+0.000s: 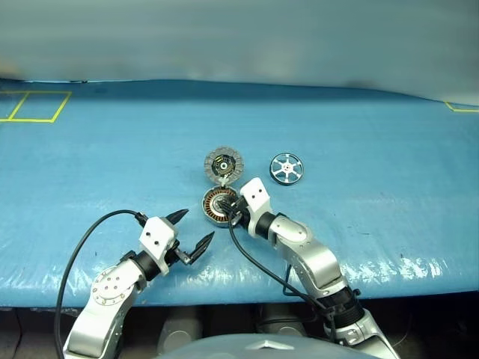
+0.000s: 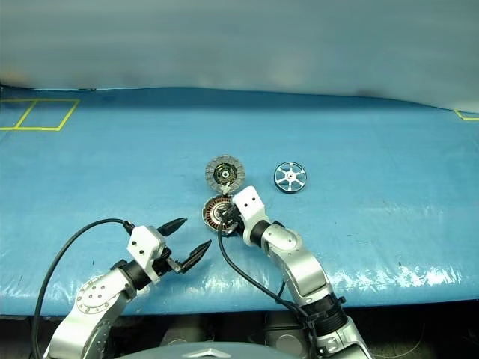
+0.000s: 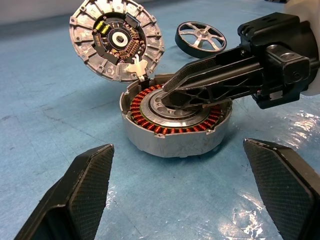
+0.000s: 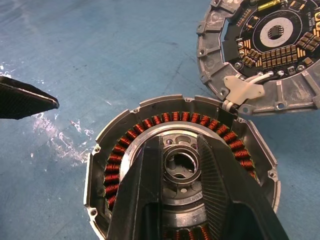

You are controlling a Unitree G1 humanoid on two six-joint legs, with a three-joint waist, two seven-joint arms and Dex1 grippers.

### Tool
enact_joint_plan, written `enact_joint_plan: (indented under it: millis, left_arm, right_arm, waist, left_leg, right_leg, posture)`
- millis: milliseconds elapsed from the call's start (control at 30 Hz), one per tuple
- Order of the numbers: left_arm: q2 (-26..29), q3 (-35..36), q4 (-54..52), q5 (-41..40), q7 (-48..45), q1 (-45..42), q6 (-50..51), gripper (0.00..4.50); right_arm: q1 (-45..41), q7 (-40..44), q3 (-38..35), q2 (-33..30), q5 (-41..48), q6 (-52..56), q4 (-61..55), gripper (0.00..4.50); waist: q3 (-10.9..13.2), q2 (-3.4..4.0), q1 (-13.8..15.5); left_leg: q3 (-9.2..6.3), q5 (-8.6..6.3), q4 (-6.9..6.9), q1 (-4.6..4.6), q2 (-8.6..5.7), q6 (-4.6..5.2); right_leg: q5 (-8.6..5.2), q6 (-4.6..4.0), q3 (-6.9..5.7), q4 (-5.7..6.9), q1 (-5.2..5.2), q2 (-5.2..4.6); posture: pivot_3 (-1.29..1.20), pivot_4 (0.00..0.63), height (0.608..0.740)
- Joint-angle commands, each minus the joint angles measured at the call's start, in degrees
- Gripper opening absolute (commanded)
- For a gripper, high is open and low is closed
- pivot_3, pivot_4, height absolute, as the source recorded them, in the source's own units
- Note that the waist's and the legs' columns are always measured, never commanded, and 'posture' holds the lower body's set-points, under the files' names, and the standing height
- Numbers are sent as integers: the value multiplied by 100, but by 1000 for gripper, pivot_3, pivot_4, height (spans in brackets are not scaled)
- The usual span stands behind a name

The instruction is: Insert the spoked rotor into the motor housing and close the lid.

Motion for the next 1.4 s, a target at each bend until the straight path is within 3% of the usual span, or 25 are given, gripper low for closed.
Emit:
enact_joint_plan:
  millis: [33,100,333,500,633,833,1200,1400]
  left_arm:
    - [-20,-17,-59,12,-10,-39,-140,4500]
    - [-28,-16,-55,13,-14,-44,-142,4500]
    - [-22,-37,-50,26,-21,-86,-119,4500]
    - [-25,-44,-62,38,-12,-82,-112,4500]
    - [-31,-49,-69,42,-12,-85,-92,4500]
    - [-46,-69,-48,55,-26,-109,-106,4500]
    - [-60,-116,-16,362,111,-81,-311,4500]
    - [-96,-126,-4,112,-19,-33,-130,4500]
  right_arm:
    - [8,76,53,48,49,26,-51,663]
    - [21,87,51,61,53,33,-45,663]
    - [9,63,-63,151,153,95,-232,2936]
    - [-22,118,-337,178,688,676,-1089,2936]
    - [-134,-74,-417,118,799,1191,-1504,1989]
    - [-602,-313,114,-365,334,1980,-1702,25]
    - [-886,-628,223,-202,288,2698,-1540,25]
    - [-898,-658,220,-285,256,2918,-1483,25]
  waist:
    - [0,0,-1]
    - [0,0,-1]
    - [-1,0,3]
    - [-1,1,6]
    - [-1,1,-1]
    - [-1,1,1]
    - [-1,0,2]
    - [-1,0,0]
  left_leg:
    - [0,0,0,0,0,0]
    - [0,0,0,1,0,0]
    - [0,0,2,2,0,0]
    - [-1,0,4,-2,0,0]
    - [-3,0,3,-1,1,0]
    - [-1,0,7,-1,0,0]
    - [-2,0,7,-3,-2,0]
    - [-3,0,7,-3,-1,0]
  right_leg:
    - [0,0,0,1,0,0]
    - [1,1,0,2,0,1]
    - [1,2,0,4,2,1]
    - [5,9,0,4,0,-1]
    - [8,14,-2,5,0,1]
    - [4,6,-1,6,0,-1]
    - [9,15,-1,7,-1,-1]
    - [9,15,-2,7,-2,-1]
  posture:
    - [0,150,740]
    - [0,150,740]
    - [0,150,740]
    - [0,150,740]
    - [0,150,740]
    - [0,150,740]
    - [0,150,740]
    - [0,150,740]
